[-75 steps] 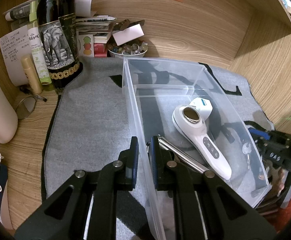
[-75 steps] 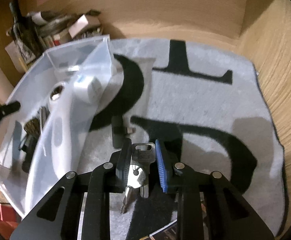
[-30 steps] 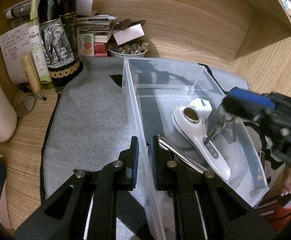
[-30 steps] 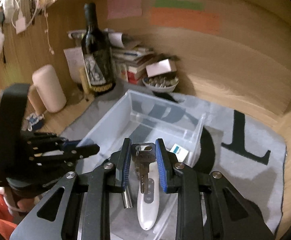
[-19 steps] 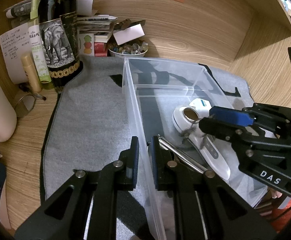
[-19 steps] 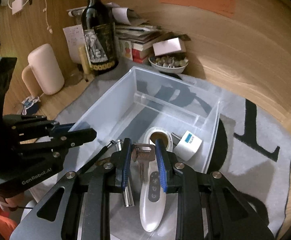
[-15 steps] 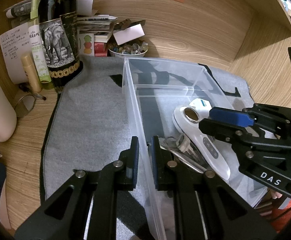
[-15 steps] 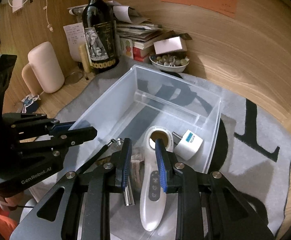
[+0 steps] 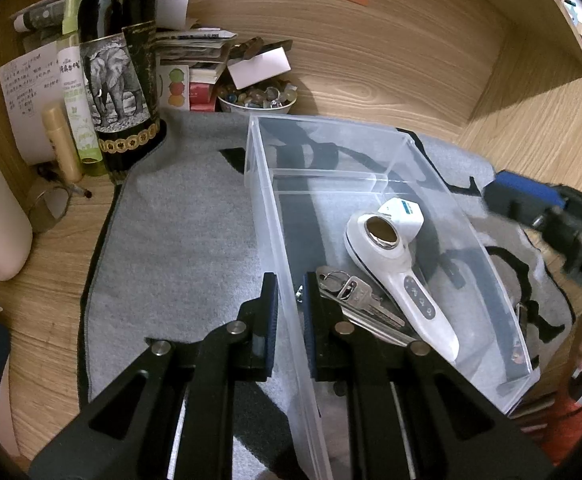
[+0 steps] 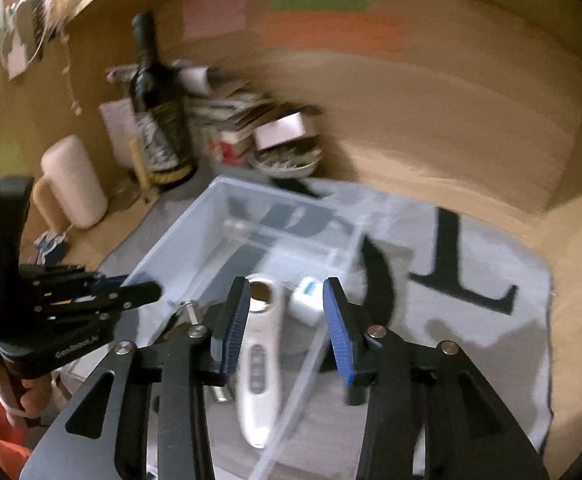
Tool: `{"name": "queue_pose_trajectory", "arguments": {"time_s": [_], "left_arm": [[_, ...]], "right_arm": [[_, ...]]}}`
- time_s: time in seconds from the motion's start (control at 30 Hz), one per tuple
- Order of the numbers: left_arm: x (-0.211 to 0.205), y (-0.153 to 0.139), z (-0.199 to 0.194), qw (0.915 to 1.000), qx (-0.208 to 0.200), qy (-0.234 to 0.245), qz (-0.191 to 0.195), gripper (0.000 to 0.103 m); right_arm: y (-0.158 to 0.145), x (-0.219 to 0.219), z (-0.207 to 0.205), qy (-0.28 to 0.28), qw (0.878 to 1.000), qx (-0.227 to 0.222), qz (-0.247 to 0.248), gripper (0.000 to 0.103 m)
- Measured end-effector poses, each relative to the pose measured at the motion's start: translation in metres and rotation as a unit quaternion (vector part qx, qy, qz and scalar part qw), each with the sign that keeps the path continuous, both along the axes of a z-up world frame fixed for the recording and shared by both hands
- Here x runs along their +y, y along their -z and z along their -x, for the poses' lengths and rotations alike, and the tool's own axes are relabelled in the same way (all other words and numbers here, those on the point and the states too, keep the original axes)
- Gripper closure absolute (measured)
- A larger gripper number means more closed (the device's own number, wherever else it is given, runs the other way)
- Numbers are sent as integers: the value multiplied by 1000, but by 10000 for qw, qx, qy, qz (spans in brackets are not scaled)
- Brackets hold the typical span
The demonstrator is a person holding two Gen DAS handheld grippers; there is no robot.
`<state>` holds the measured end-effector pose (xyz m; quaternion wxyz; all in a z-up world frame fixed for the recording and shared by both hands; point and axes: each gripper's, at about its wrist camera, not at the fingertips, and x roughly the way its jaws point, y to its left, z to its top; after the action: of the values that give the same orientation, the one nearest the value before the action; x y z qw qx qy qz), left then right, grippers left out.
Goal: Organize rigid objects
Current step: 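Grasp the small black plug piece on the rug with the right gripper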
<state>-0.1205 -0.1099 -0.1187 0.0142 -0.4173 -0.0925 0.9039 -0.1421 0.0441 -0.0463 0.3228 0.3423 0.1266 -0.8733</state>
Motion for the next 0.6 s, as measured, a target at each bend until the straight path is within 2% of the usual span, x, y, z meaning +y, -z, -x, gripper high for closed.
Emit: {"name": "queue_pose_trajectory", "arguments": {"time_s": [0.27,0.6], "left_arm": [[-2,1,1,10000,-5,-3,-10,92],[-4,1,2,10000,-44,-45,-14,92]], "right_arm": [[-1,45,14,646,9979,-6,1,66],[61,61,31,800,9925,-882,-274,66]]}}
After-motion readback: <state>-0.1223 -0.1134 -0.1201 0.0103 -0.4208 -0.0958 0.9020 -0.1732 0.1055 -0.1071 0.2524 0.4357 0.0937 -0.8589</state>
